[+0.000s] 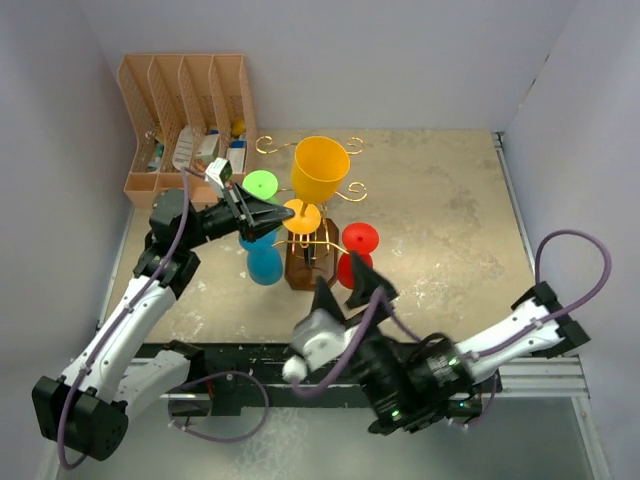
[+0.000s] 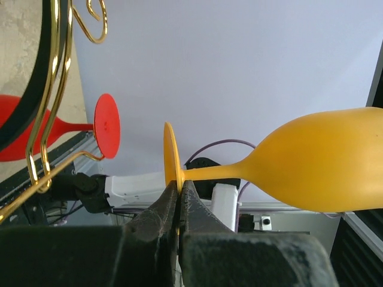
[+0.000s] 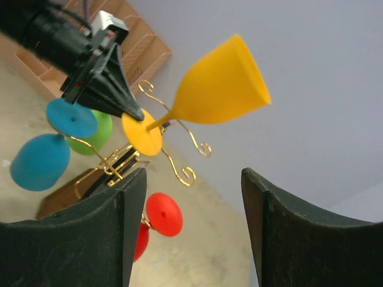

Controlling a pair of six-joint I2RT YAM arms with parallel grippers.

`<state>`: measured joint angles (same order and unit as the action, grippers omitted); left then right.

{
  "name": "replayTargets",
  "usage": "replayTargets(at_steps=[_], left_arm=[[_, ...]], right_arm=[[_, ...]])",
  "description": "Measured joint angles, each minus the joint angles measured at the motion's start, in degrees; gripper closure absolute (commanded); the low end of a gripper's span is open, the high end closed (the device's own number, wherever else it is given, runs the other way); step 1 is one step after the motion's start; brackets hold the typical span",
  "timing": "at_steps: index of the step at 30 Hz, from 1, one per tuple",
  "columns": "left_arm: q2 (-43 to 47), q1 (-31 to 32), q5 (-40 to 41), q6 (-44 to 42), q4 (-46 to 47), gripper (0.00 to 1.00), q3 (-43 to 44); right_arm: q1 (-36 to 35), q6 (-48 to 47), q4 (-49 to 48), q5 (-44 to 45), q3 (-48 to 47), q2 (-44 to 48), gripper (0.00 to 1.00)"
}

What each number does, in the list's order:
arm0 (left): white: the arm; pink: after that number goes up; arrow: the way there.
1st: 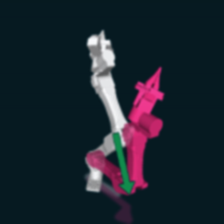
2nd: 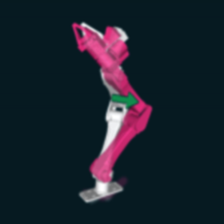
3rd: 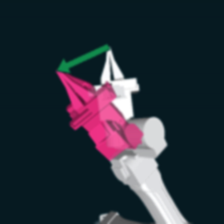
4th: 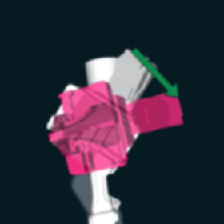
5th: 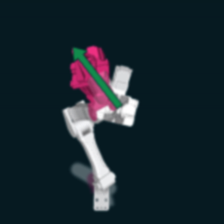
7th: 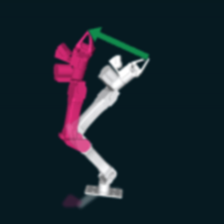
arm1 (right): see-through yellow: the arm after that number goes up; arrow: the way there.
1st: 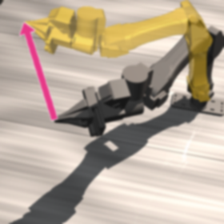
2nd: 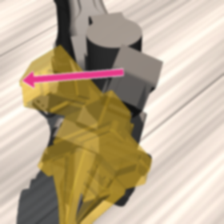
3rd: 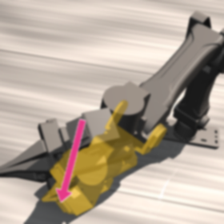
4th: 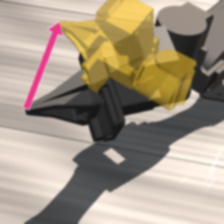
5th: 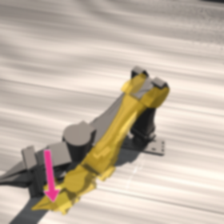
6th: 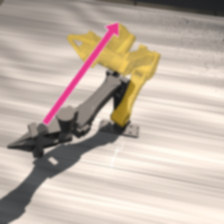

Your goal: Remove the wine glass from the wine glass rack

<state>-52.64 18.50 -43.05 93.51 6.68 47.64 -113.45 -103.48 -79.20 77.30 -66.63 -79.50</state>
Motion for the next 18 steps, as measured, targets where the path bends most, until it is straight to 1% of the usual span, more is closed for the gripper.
replayTargets(at_steps=[2,5,12,15,18], left_arm=[[-2.10,0.00,-0.09,-1.14,1.79,1.00,0.00],[-3.76,0.00,-0.28,-3.02,3.02,1.00,0.02],[-4.15,0.00,-0.52,-11.43,1.31,1.00,3.69],[-4.15,0.02,-0.87,-14.58,1.22,1.00,5.57],[-4.13,0.02,-1.31,-16.96,1.01,1.00,6.29]], right_arm=[[-0.07,1.42,1.70,3.52,-5.05,1.77,0.33],[0.00,4.15,5.99,7.58,-16.20,3.32,0.33],[0.00,7.93,13.14,11.08,-44.24,2.93,0.30],[-0.09,8.48,15.41,11.69,-54.69,2.25,0.33],[-0.61,9.05,15.80,11.82,-55.91,3.72,0.30]])
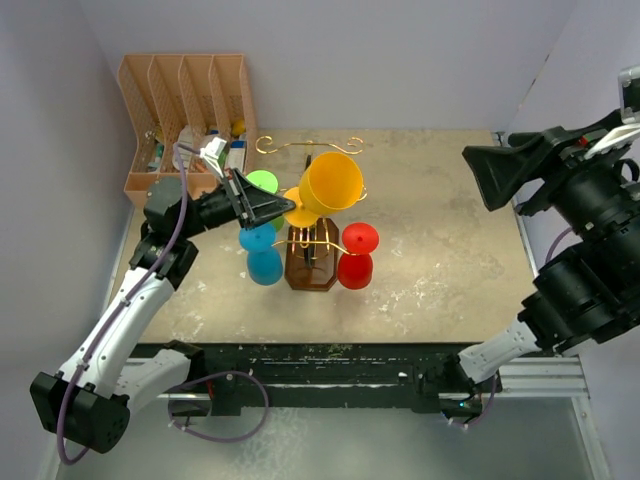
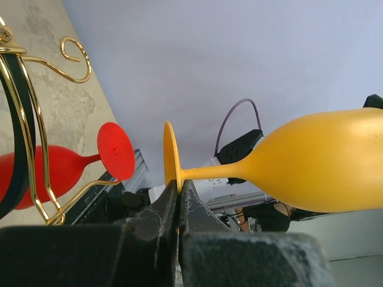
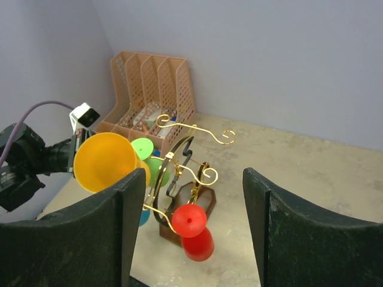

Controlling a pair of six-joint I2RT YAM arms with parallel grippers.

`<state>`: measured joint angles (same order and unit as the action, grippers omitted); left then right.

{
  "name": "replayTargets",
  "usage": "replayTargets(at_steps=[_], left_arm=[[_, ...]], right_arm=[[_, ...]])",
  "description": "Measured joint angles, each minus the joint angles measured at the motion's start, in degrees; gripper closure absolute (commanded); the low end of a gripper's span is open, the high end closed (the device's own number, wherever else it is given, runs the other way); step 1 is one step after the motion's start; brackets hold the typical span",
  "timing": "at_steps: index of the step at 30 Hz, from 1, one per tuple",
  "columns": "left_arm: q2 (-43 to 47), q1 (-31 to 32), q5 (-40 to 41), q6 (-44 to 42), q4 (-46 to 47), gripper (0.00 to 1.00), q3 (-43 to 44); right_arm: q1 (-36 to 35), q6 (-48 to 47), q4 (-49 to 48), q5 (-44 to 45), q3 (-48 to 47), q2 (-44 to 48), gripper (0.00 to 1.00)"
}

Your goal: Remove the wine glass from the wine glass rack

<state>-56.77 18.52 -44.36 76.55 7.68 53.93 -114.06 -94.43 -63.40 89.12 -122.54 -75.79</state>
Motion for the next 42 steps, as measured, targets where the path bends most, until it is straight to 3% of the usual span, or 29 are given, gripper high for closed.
replayTargets(at_steps=[4,6,9,14,17,21,25,28,36,42], left_arm=[[0.22,0.02,0.02,-1.49,-1.01,1.00,0.00],[0.68,0.02,0.04,-2.12,-1.73,1.00,0.00],[2.10,0.04,0.20,-2.51,-2.95,1.00,0.00],[5.27,0.04,0.55,-3.65,-4.39,1.00,0.00],[5.81,0.04,0.61,-3.80,-4.92,1.00,0.00],[5.53,0.04,0.68,-3.82,-5.44,1.00,0.00],[4.57,0.04,0.63,-4.15,-5.44,1.00,0.00],[3.69,0.04,0.61,-4.35,-5.46,1.00,0.00],[2.75,0.04,0.44,-5.18,-5.46,1.00,0.00],[2.25,0.04,0.20,-5.29,-5.46,1.00,0.00]], right_arm=[[0.22,7.37,7.76,-0.22,5.68,4.85,0.28],[3.52,11.72,13.16,-1.62,7.19,5.27,0.20],[12.46,14.64,17.49,-5.07,7.63,2.89,0.14],[32.63,31.34,40.94,-15.41,-0.46,-5.31,0.08],[45.62,44.09,56.70,-21.31,-5.62,-10.19,0.13],[55.74,62.84,78.97,-30.71,-17.35,-15.72,0.32],[59.87,78.84,96.28,-42.07,-23.61,-14.73,0.52],[61.18,88.80,106.22,-52.89,-23.82,-11.63,0.61],[61.35,104.67,116.87,-81.99,-8.22,-1.64,0.60],[61.35,108.24,118.31,-89.92,-2.34,-1.68,0.59]])
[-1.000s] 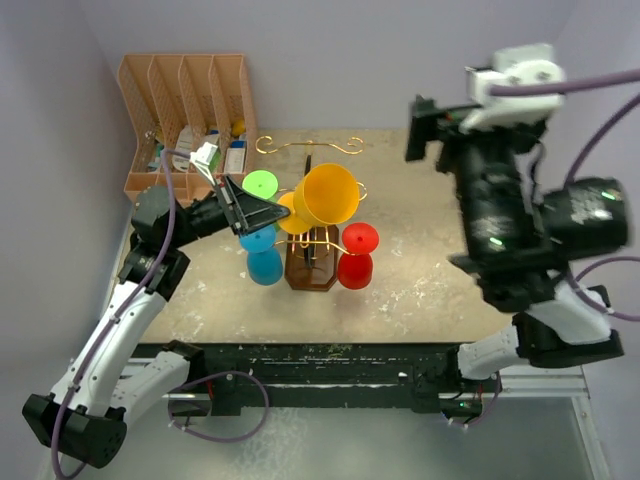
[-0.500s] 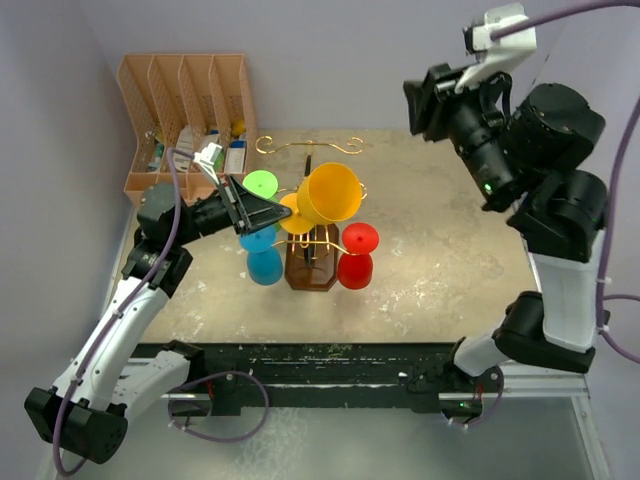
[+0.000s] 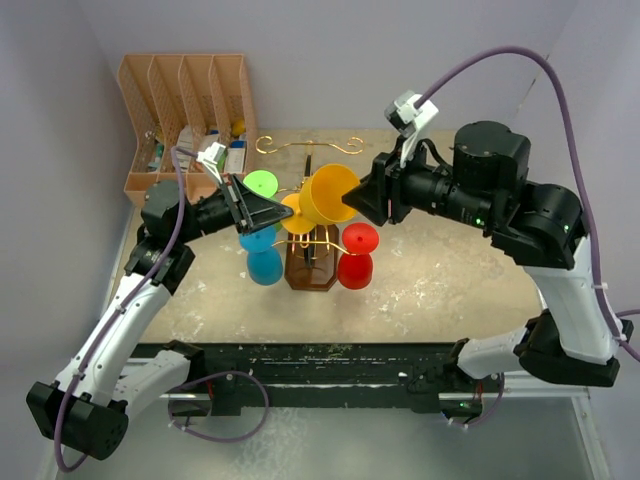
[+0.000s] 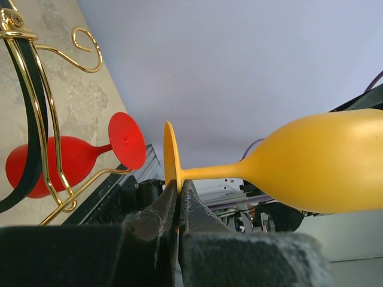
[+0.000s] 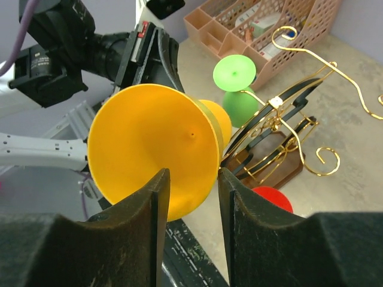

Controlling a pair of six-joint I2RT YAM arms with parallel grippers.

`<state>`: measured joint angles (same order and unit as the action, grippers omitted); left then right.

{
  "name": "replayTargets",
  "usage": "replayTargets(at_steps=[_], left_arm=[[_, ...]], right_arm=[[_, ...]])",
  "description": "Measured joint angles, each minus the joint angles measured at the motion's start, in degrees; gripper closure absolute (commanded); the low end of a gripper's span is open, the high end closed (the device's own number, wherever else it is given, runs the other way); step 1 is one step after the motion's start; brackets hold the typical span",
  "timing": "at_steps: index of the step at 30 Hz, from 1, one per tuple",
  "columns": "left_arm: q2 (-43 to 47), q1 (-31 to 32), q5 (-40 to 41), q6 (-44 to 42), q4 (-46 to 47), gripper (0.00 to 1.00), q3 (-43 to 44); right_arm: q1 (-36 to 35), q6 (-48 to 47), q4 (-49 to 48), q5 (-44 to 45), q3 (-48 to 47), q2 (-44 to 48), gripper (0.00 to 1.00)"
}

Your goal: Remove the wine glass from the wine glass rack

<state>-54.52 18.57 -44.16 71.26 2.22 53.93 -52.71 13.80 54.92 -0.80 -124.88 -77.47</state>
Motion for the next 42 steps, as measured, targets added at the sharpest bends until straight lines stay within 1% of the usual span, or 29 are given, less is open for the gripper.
replayTargets(at_steps=[3,4,5,7,8,9,11,13,14,17,18,22,28,30,32,37,38,40,42], left_arm=[[0.00,0.00,-0.17,-0.02,0.02,1.00,0.00],[0.00,0.00,-0.20,-0.02,0.00,1.00,0.00],[0.00,0.00,-0.22,-0.02,0.02,1.00,0.00],[0.00,-0.02,-0.17,-0.24,-0.13,1.00,0.00],[0.00,-0.07,-0.09,-0.46,-0.22,1.00,0.00],[0.00,-0.11,0.04,-0.61,-0.24,0.98,0.00],[0.04,-0.11,0.00,-1.42,-0.28,0.83,0.17],[0.02,-0.07,0.09,-2.21,-1.11,0.63,0.70],[0.00,-0.07,0.13,-2.49,-1.55,0.57,1.05],[0.00,0.00,0.55,-3.63,-2.47,0.44,2.10],[0.00,0.00,1.01,-4.13,-3.06,0.41,2.54],[0.02,0.00,2.95,-7.04,-6.10,0.37,3.98],[0.15,0.00,6.82,-11.91,-11.76,0.37,6.62],[0.55,0.00,8.13,-13.44,-13.25,0.37,7.63],[1.29,0.00,9.42,-14.91,-14.62,0.37,8.46],[3.32,0.00,12.15,-18.16,-17.99,0.37,10.82],[3.87,0.00,12.98,-19.04,-18.99,0.37,11.43],[4.81,0.00,14.58,-20.96,-21.38,0.37,12.70],[5.70,0.00,16.50,-22.99,-24.17,0.37,14.27]], right_arm=[[0.00,0.37,0.20,-0.61,1.03,-0.37,0.61],[0.00,0.50,0.28,-0.66,1.07,-0.57,0.64],[0.00,0.61,0.28,-0.63,1.07,-0.76,0.69],[0.00,0.92,0.31,-0.20,1.07,-1.14,0.95],[0.07,0.79,0.33,0.11,1.05,-1.27,1.00],[0.24,1.36,0.70,1.42,0.87,-1.44,1.00],[0.66,1.66,1.42,4.26,0.28,-1.92,1.00],[0.74,2.34,1.95,7.26,-0.26,-2.43,1.00],[0.68,2.60,2.08,7.82,-0.37,-2.54,1.00],[0.20,3.43,2.27,11.63,-0.52,-2.64,1.00],[0.11,3.67,2.25,13.42,-0.52,-2.43,1.00],[0.15,4.26,2.21,20.68,-0.55,-0.24,1.00],[0.81,3.69,2.40,32.59,-3.69,2.38,1.00],[3.69,2.93,2.05,34.99,-3.61,2.99,1.00],[10.21,2.12,1.22,34.01,-2.97,2.99,1.00],[38.64,2.21,-2.03,22.73,0.07,-1.01,1.00],[42.95,2.60,-2.80,20.35,1.27,-2.32,1.00],[48.48,3.72,-4.79,16.06,4.59,-4.79,1.00],[52.00,4.90,-6.19,12.90,9.42,-8.48,1.00]])
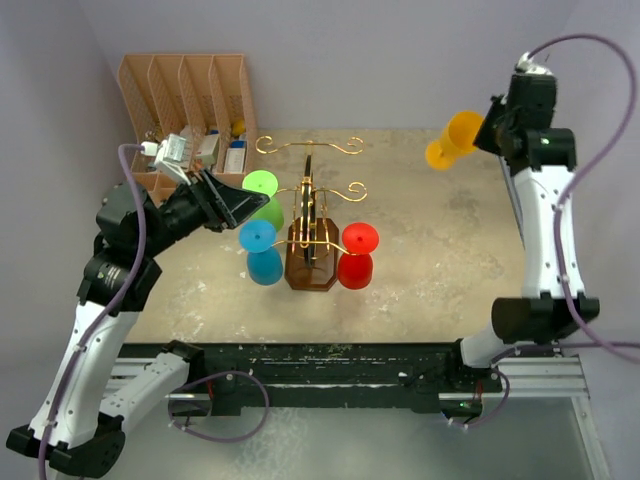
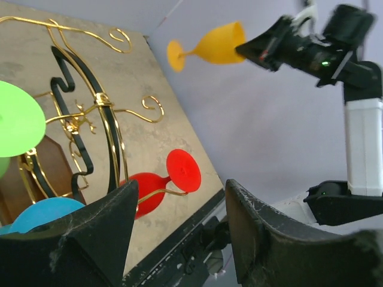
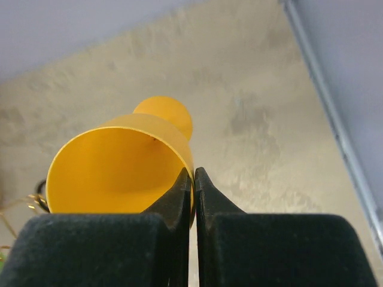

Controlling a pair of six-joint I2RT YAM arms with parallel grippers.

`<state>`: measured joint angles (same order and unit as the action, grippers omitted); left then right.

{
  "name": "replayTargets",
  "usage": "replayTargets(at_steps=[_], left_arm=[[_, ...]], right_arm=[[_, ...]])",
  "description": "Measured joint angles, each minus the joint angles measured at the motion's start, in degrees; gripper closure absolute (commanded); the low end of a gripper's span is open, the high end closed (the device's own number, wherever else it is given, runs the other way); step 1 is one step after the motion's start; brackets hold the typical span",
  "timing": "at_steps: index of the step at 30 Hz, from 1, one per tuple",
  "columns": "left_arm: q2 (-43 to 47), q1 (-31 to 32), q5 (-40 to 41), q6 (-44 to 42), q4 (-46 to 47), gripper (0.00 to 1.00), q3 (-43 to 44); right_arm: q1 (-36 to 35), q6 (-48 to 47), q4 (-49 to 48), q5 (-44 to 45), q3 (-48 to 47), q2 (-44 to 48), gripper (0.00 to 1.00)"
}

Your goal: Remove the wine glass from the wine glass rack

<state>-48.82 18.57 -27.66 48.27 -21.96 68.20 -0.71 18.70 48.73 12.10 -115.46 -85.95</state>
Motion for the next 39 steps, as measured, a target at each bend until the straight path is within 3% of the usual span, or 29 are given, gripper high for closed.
replayTargets(at_steps=[4,10,23,39], left_arm=[[1.44,0.00,4.04,-4.46,-3.87,0.37,1.97],[1.53,0.00,7.67,-8.09,-6.60,0.37,1.49],[0.22,0.00,9.38,-10.82,-9.14,0.37,-1.49],[2.73,0.00,10.58,-11.98,-10.97,0.37,-1.46]], right_arm=[[1.40,1.66,-1.77,-3.67,11.52,-4.59,1.00],[1.14,2.27,-2.56,-4.31,24.09,-1.55,1.00],[1.14,2.80,-8.41,-4.15,34.38,0.42,1.00],[1.11,4.26,-12.22,4.92,36.48,-1.99,1.00]])
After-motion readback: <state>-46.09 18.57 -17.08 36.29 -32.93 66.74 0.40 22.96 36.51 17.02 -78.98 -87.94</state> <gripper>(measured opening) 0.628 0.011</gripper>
